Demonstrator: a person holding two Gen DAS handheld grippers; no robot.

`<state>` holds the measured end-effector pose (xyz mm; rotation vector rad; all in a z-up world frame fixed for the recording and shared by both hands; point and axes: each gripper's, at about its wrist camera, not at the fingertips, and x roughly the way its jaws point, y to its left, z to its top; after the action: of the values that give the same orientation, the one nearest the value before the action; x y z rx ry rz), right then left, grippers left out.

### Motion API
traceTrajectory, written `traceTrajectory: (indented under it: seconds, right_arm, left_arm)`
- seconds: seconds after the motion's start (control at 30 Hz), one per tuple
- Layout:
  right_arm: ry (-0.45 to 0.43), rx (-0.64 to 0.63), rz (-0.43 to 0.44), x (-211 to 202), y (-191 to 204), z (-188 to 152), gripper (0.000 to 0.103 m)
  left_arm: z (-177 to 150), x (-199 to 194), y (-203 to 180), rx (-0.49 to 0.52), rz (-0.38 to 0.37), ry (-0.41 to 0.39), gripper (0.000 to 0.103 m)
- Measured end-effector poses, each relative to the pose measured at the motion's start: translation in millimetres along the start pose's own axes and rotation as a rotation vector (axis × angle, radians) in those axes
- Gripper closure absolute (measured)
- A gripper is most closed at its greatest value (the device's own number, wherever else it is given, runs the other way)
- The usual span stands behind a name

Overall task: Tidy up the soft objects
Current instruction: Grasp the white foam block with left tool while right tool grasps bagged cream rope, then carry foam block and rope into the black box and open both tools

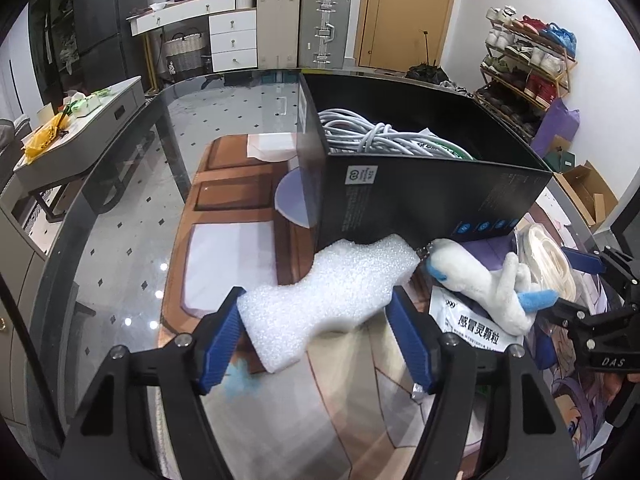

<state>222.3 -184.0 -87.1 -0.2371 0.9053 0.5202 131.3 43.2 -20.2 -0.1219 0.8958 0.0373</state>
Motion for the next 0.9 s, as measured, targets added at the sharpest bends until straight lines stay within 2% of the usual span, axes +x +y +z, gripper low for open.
traceTrajectory:
  seconds: [0.1,0.17,0.3,0.37,0.43,0.7,0.9]
  right_arm:
    - [-0.004,0.004,-0.007,-0.9,-0.3,0.0,0.023]
    - [-0.009,0.006,-0.01,-3.0,-1.0,0.6,0.036]
    - [-0.011,0.021,-0.005,-6.3,-5.4,0.4,0.047]
    - [-0.018,0.019,-0.003,-8.6,-6.5,-0.4,0.056]
    - [-0.022,0.014,0.002,-10.4,-6.9,-1.0,0.059]
    - [-0.065,0.017,-0.015,-25.2,-3.9,-1.7,0.063]
    - [-0.139,0.03,-0.018,-51.7,2.4,-2.5,0.063]
  left_arm:
    - [-1.5,-5.9,1.7,0.006,-0.003,-0.024,0.033]
    - [-3.3,-9.0,0.5,0.015,-0.006,-0.032,0.033]
    - [-7.5,-15.4,-3.5,0.026,-0.02,-0.041,0.033]
    - [-7.1,-19.8,-4.4,0.027,-0.03,-0.054,0.033]
    - [-6.8,-23.0,-5.8,0.025,-0.039,-0.059,0.033]
    - [-6.3,-34.7,-10.8,0.024,-0.066,-0.081,0.033]
    - [-3.5,-48.7,-10.2,0.027,-0.083,-0.119,0.033]
